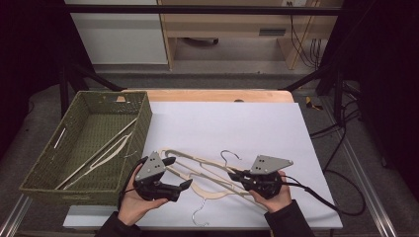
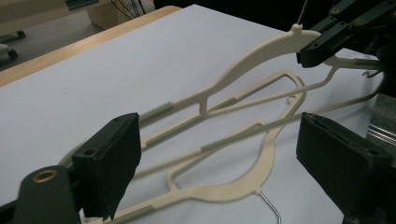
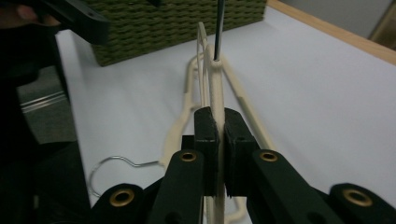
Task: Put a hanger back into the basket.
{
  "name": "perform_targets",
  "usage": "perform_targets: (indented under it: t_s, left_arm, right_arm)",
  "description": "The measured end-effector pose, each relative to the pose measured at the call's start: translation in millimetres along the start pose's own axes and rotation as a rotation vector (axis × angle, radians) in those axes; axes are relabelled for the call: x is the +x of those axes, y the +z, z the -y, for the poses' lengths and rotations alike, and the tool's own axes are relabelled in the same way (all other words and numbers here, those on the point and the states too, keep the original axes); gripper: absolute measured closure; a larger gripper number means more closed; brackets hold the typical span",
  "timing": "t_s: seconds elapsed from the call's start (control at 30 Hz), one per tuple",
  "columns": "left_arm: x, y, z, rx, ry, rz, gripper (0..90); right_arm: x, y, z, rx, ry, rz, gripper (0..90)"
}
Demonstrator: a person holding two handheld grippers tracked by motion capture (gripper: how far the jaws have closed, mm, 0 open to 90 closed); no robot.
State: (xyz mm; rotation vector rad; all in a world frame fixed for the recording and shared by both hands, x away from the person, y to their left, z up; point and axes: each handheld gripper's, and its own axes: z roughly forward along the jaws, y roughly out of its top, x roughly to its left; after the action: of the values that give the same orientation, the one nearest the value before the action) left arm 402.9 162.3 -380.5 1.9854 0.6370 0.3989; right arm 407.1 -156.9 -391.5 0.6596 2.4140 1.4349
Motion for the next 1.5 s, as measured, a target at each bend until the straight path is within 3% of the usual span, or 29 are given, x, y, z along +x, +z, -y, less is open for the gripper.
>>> perform_targets:
  t_s: [0.3,0.47,0.6,0.7,0.87,0.97,1.13,1.23,1.37,1.5]
  left_arm:
    - [-11.7,12.7,-1.4,0.052,0.058,0.042,22.5]
    - [-16.6,19.7,1.3,0.079,0.097,0.079,35.9]
    - [-18.5,21.9,2.9,0.087,0.123,0.110,53.9]
    - [-20.4,23.0,3.9,0.098,0.124,0.135,60.0]
    - [-22.7,23.8,4.8,0.134,0.159,0.135,67.5]
    - [-25.0,23.4,4.4,0.144,0.170,0.123,69.3]
    - [-29.4,22.1,2.5,0.143,0.152,0.156,78.9]
    - [-32.1,21.5,1.4,0.149,0.151,0.167,80.1]
    - [-37.6,21.6,0.7,0.146,0.148,0.187,84.5]
    - [-40.4,19.6,-0.8,0.138,0.147,0.200,85.9]
  right_arm:
    - [13.6,11.0,-4.6,0.008,-0.016,-0.119,86.4]
    - [19.9,14.7,-6.5,0.012,-0.031,-0.174,86.4]
    - [23.8,17.2,-7.4,0.028,-0.051,-0.203,86.4]
    - [24.6,18.2,-7.2,0.033,-0.055,-0.218,86.4]
    - [23.6,19.5,-6.4,0.047,-0.053,-0.232,86.2]
    - [23.5,20.0,-6.2,0.051,-0.060,-0.223,84.5]
    - [21.2,16.1,-7.0,0.013,-0.071,-0.126,72.3]
    - [20.6,15.9,-6.8,0.010,-0.067,-0.122,69.3]
    - [19.5,15.9,-6.5,-0.008,-0.056,-0.095,57.4]
    - [19.5,13.6,-7.2,-0.017,-0.060,-0.086,53.8]
